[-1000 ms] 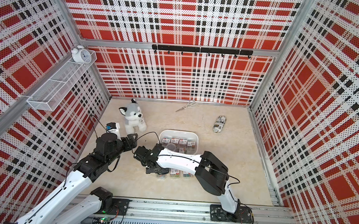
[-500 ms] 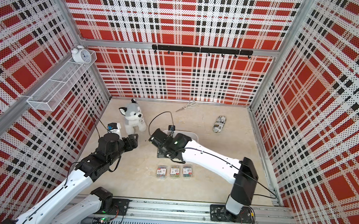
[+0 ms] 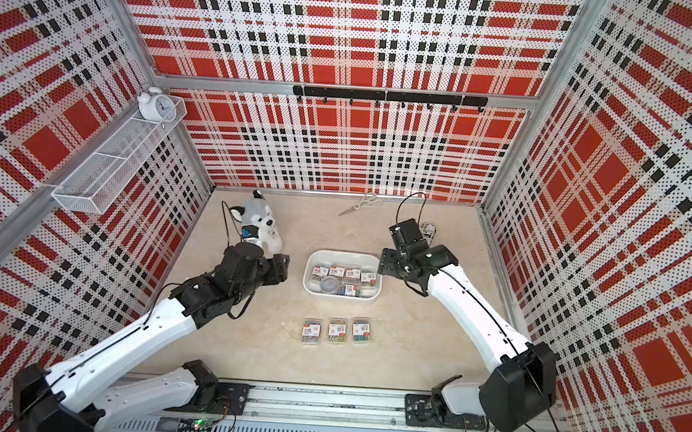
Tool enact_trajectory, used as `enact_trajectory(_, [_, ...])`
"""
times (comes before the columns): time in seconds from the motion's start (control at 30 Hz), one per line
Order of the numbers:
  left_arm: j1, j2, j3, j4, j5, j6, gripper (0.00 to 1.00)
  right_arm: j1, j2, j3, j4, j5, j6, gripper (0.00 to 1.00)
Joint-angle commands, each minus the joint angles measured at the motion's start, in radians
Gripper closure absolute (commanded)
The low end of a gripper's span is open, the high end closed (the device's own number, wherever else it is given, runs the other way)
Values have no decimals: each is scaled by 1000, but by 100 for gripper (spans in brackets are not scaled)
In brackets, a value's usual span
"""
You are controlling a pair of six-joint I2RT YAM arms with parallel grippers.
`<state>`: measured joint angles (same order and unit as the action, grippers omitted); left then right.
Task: Take the paper clips out of the storage box
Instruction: Pick up the boxed paper clips from the storage box.
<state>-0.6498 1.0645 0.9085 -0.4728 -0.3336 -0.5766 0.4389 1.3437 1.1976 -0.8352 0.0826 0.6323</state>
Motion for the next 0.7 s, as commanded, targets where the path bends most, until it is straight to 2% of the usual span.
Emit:
enact_trajectory(0.0, [-47, 106, 123, -73, -37, 1, 30, -56, -47, -51, 79, -103, -72, 25])
enact_trajectory(0.13, [-100, 303, 364, -233, -51, 12, 30, -115, -64, -106, 114, -151, -118, 25])
enact_trajectory(0.33, [-117, 532, 657, -420, -60, 7, 32, -165, -75, -136, 117, -171, -142, 25])
enact_trajectory(0.47, [-117, 615, 740, -444, -30, 21, 35, -194, -80, -147, 110, -179, -150, 25])
enact_trajectory(0.67, [-132, 672, 727, -451, -33, 2, 35, -207, -86, -172, 120, -199, -152, 25])
